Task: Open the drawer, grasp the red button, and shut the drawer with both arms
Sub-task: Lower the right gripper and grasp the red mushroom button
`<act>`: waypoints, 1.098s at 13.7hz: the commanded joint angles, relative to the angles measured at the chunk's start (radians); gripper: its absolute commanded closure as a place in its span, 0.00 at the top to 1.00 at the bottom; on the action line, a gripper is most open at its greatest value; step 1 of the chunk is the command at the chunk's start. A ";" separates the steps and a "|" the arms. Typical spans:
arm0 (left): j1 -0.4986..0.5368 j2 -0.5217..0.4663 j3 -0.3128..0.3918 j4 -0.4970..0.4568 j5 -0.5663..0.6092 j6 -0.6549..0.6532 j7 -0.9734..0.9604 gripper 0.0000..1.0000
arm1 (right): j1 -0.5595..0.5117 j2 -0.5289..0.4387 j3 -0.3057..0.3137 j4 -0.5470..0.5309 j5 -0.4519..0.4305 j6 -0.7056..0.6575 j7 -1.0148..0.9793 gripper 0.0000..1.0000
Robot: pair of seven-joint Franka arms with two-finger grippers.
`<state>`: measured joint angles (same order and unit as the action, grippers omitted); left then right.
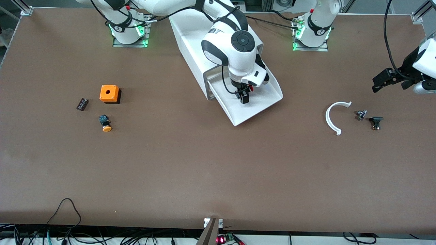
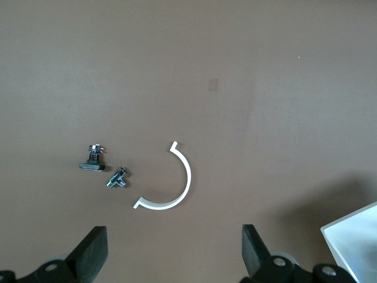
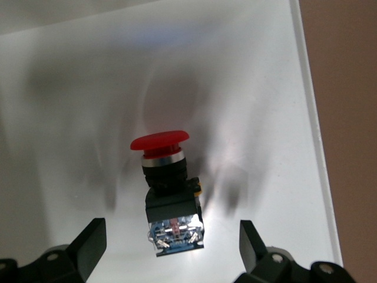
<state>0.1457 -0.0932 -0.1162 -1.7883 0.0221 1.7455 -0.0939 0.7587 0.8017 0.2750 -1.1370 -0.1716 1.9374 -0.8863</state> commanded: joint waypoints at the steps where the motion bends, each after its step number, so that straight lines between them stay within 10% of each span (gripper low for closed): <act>1: -0.002 0.013 0.003 0.029 0.007 -0.017 -0.007 1.00 | 0.014 0.034 0.004 0.034 -0.009 -0.015 0.024 1.00; 5: -0.002 0.013 0.003 0.029 0.007 -0.017 -0.007 1.00 | 0.028 0.044 0.004 0.034 -0.011 -0.002 0.041 0.96; 8: -0.002 0.015 0.003 0.029 0.007 -0.017 -0.007 1.00 | 0.031 0.045 0.004 0.036 -0.011 -0.002 0.041 0.67; 15: -0.011 0.029 0.003 0.030 0.007 0.002 -0.012 1.00 | 0.031 0.040 0.009 0.037 -0.029 0.000 0.041 0.36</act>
<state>0.1447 -0.0903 -0.1163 -1.7883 0.0221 1.7469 -0.0939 0.7844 0.8279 0.2749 -1.1316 -0.1728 1.9443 -0.8604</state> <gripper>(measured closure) 0.000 0.551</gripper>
